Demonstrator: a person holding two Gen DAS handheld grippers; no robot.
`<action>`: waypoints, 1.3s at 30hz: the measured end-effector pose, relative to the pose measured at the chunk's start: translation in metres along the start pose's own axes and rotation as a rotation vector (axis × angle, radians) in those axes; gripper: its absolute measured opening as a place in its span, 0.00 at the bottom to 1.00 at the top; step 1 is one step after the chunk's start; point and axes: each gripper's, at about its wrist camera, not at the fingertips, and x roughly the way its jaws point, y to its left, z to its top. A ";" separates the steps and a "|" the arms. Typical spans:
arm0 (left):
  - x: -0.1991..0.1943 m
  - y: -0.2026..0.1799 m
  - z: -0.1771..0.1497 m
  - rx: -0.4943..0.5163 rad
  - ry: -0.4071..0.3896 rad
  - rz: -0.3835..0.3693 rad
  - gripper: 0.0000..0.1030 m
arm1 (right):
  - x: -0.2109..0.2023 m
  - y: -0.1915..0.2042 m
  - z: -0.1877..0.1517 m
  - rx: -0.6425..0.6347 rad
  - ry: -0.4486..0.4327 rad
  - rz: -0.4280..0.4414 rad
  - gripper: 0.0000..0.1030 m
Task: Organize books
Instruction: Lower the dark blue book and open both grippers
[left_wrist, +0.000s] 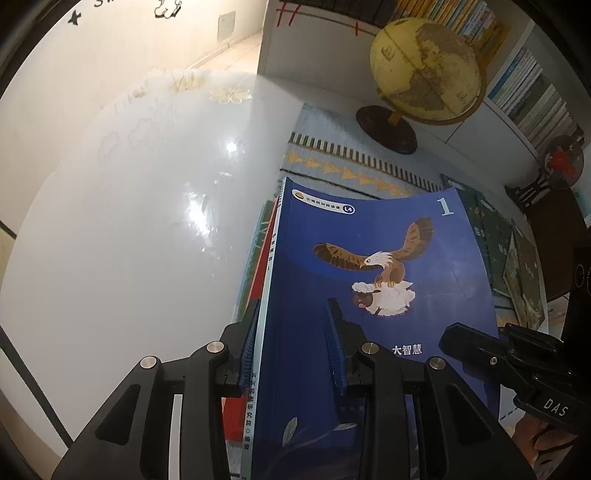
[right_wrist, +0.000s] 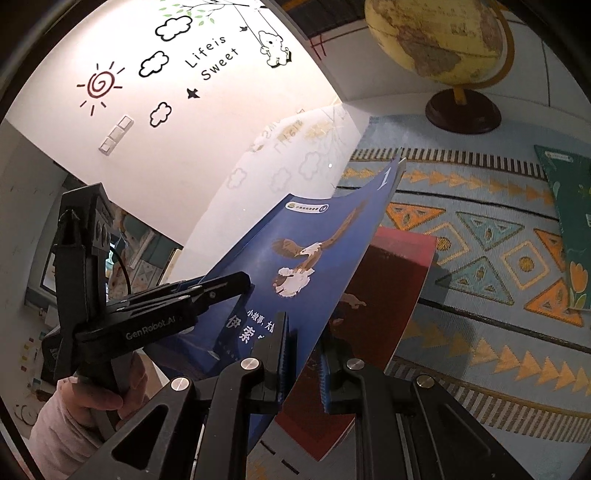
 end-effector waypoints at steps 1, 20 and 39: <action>0.003 0.001 -0.001 -0.003 0.007 0.000 0.29 | 0.004 -0.001 0.000 0.004 0.005 -0.002 0.13; 0.039 0.008 -0.012 0.010 0.096 0.080 0.31 | 0.039 -0.037 -0.028 0.166 0.082 0.001 0.13; 0.029 0.008 -0.014 -0.043 0.077 0.131 0.34 | 0.027 -0.050 -0.031 0.312 0.077 -0.007 0.26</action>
